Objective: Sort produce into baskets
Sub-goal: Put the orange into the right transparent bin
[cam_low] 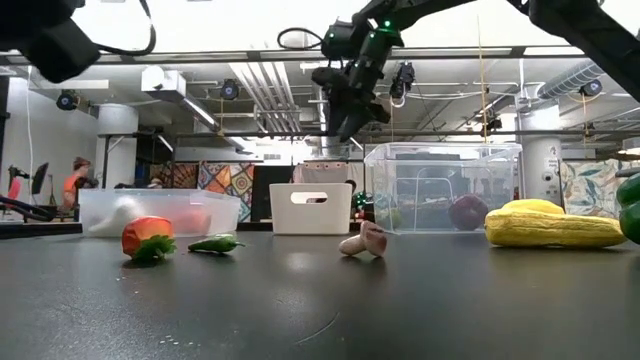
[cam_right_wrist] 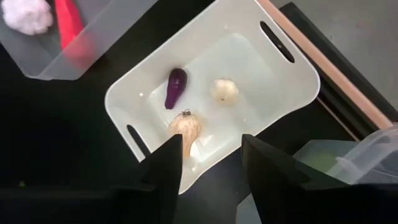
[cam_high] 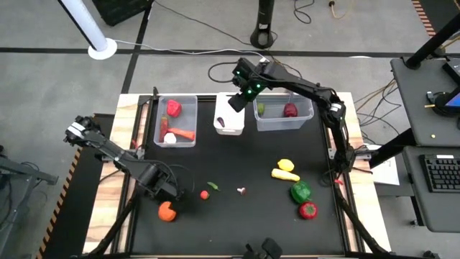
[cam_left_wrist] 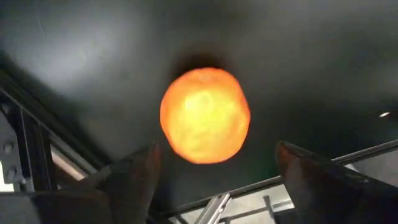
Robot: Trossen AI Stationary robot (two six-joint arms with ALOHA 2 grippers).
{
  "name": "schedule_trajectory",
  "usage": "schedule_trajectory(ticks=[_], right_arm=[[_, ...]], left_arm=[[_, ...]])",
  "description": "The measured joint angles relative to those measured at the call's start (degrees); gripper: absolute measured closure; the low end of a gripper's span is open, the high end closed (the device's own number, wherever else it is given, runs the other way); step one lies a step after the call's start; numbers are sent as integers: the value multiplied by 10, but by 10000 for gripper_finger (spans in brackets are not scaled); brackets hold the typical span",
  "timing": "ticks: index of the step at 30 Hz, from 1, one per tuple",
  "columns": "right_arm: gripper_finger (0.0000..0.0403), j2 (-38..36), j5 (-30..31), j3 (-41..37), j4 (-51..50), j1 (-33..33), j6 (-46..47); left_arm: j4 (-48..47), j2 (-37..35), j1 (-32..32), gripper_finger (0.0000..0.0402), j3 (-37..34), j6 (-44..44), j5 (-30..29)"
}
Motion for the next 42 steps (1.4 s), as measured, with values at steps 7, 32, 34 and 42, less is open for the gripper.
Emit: schedule_trajectory(ticks=[7, 32, 34, 42], right_arm=[[218, -6, -2, 35, -24, 4, -10], [218, -74, -20, 118, -100, 12, -68], [218, -98, -52, 118, -106, 17, -86], [218, -207, -135, 83, -70, 86, -182]], left_arm=[[48, 28, -41, 75, 0, -39, 0], [50, 59, -46, 132, 29, 6, -151], [50, 26, -45, 132, 48, 8, -225], [75, -114, 0, 132, 145, 172, -515]])
